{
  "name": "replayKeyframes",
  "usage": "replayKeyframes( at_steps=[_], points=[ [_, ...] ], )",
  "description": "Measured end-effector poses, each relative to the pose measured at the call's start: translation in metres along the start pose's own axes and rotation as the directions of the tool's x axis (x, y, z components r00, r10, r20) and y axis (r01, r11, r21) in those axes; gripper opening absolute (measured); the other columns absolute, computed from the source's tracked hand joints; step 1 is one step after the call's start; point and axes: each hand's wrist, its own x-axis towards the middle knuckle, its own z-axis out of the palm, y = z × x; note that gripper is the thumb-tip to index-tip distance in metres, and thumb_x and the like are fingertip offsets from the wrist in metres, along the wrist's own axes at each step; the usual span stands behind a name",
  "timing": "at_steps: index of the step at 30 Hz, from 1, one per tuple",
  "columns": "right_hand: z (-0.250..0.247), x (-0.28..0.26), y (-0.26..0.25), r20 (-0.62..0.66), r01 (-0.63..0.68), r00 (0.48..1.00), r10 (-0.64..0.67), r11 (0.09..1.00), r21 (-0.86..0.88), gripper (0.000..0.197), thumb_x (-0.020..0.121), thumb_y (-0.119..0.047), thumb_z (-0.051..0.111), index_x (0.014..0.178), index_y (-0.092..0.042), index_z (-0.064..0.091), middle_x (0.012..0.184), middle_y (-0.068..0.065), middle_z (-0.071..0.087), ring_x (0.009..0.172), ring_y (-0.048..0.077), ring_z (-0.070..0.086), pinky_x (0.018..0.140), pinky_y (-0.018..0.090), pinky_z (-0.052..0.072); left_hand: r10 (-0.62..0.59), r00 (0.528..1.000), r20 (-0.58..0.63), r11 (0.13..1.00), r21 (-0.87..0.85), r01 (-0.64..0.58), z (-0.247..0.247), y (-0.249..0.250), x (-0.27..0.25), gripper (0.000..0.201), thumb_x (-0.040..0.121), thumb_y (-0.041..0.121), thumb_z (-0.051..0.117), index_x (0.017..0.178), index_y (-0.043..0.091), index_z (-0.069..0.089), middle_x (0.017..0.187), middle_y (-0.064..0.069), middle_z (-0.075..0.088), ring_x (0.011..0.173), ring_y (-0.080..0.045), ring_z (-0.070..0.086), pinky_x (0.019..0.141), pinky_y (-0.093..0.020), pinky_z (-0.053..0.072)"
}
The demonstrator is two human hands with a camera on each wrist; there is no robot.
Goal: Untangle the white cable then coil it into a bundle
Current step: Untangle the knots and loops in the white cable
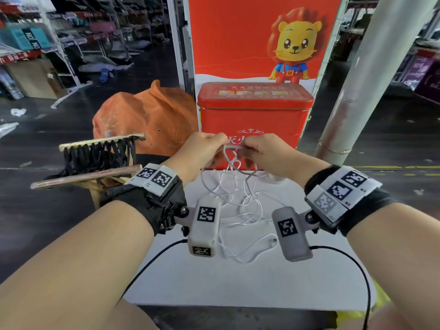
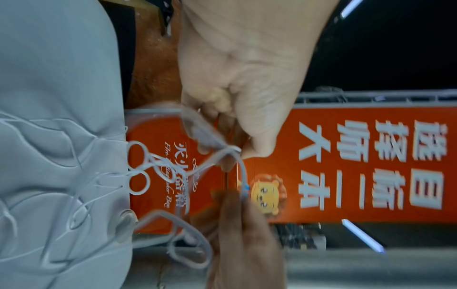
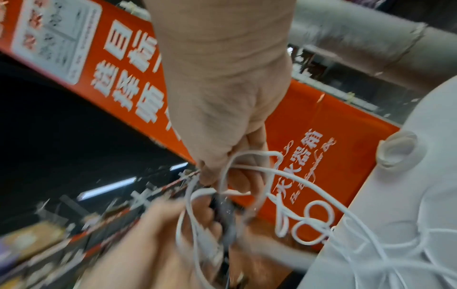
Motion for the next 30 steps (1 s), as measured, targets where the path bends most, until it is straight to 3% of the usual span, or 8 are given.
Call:
replayKeyframes(
  at_steps=[2, 5, 8, 11, 14, 18, 23, 30],
  points=[
    [-0.007, -0.003, 0.013, -0.133, -0.068, 0.987, 0.092, 0.983, 0.170, 0.029, 0.098, -0.017, 0.048, 0.075, -0.005, 0.060, 0.069, 0.007, 0.066, 0.057, 0.010, 0.059, 0.058, 0.014, 0.046, -0.013, 0.999, -0.041, 0.997, -0.075, 0.010, -0.010, -0.006, 0.002, 0.024, 0.091, 0.018, 0.054, 0.084, 0.000, 0.067, 0.077, -0.012, 0.067, 0.068, -0.019, 0.063, 0.071, -0.024, 0.053],
    [-0.023, -0.010, 0.038, -0.323, -0.107, 0.835, 0.446, 0.707, 0.699, 0.023, 0.098, -0.008, 0.045, 0.079, -0.005, 0.059, 0.066, 0.010, 0.061, 0.064, 0.029, 0.064, 0.066, 0.035, 0.057, -0.050, 0.989, -0.140, 0.980, -0.199, 0.021, -0.032, -0.016, 0.003, 0.022, 0.097, 0.012, 0.048, 0.086, 0.006, 0.066, 0.077, -0.007, 0.065, 0.058, -0.013, 0.057, 0.051, -0.015, 0.048],
    [-0.038, -0.021, 0.055, -0.289, 0.047, 0.658, 0.695, 0.346, 0.937, 0.025, 0.099, -0.012, 0.044, 0.078, -0.007, 0.056, 0.071, 0.010, 0.058, 0.064, 0.022, 0.064, 0.064, 0.034, 0.059, 0.081, 0.979, -0.186, 0.990, 0.128, -0.057, -0.049, -0.020, 0.000, 0.021, 0.099, 0.020, 0.048, 0.098, 0.017, 0.069, 0.075, 0.008, 0.054, 0.063, -0.002, 0.045, 0.054, -0.010, 0.035],
    [-0.044, -0.026, 0.062, -0.285, 0.159, 0.593, 0.753, 0.238, 0.958, 0.025, 0.099, -0.015, 0.045, 0.079, -0.007, 0.056, 0.077, 0.011, 0.062, 0.064, 0.018, 0.067, 0.061, 0.027, 0.056, 0.175, 0.985, -0.006, 0.938, 0.305, -0.165, -0.052, -0.016, -0.011, 0.018, 0.097, 0.026, 0.052, 0.100, 0.023, 0.069, 0.091, 0.023, 0.058, 0.079, 0.021, 0.049, 0.065, 0.005, 0.033],
    [-0.040, -0.020, 0.056, -0.332, 0.129, 0.617, 0.714, 0.325, 0.937, 0.024, 0.099, -0.016, 0.047, 0.080, -0.008, 0.060, 0.078, 0.011, 0.066, 0.068, 0.019, 0.069, 0.064, 0.028, 0.057, 0.289, 0.946, 0.149, 0.827, 0.459, -0.325, -0.043, -0.009, -0.013, 0.013, 0.094, 0.028, 0.057, 0.089, 0.033, 0.068, 0.087, 0.019, 0.058, 0.080, 0.018, 0.050, 0.075, -0.003, 0.033],
    [-0.028, -0.010, 0.033, -0.348, -0.019, 0.792, 0.502, 0.589, 0.808, 0.017, 0.095, -0.012, 0.055, 0.085, -0.009, 0.068, 0.075, 0.008, 0.069, 0.066, 0.020, 0.068, 0.067, 0.033, 0.059, 0.418, 0.856, 0.303, 0.603, 0.612, -0.511, -0.021, 0.007, -0.009, 0.016, 0.089, 0.041, 0.056, 0.097, 0.035, 0.069, 0.079, 0.014, 0.043, 0.088, -0.011, 0.041, 0.091, -0.027, 0.027],
    [-0.013, -0.008, 0.002, -0.039, -0.136, 0.987, 0.155, 0.943, 0.303, 0.029, 0.095, -0.021, 0.055, 0.077, -0.003, 0.069, 0.059, 0.005, 0.055, 0.047, 0.013, 0.041, 0.046, 0.019, 0.036, 0.541, 0.792, 0.284, 0.526, 0.620, -0.582, -0.005, 0.014, -0.008, 0.022, 0.087, 0.039, 0.060, 0.097, 0.024, 0.074, 0.077, 0.013, 0.039, 0.090, -0.017, 0.039, 0.093, -0.036, 0.032],
    [0.000, -0.008, -0.012, 0.352, -0.359, 0.922, 0.163, 0.702, 0.616, 0.017, 0.089, -0.011, 0.045, 0.079, -0.005, 0.057, 0.063, 0.002, 0.044, 0.055, 0.012, 0.031, 0.050, 0.023, 0.026, 0.572, 0.794, 0.206, 0.597, 0.559, -0.575, -0.011, 0.005, -0.003, 0.012, 0.087, 0.032, 0.064, 0.087, 0.021, 0.070, 0.086, 0.005, 0.050, 0.092, -0.018, 0.044, 0.093, -0.039, 0.037]
  ],
)
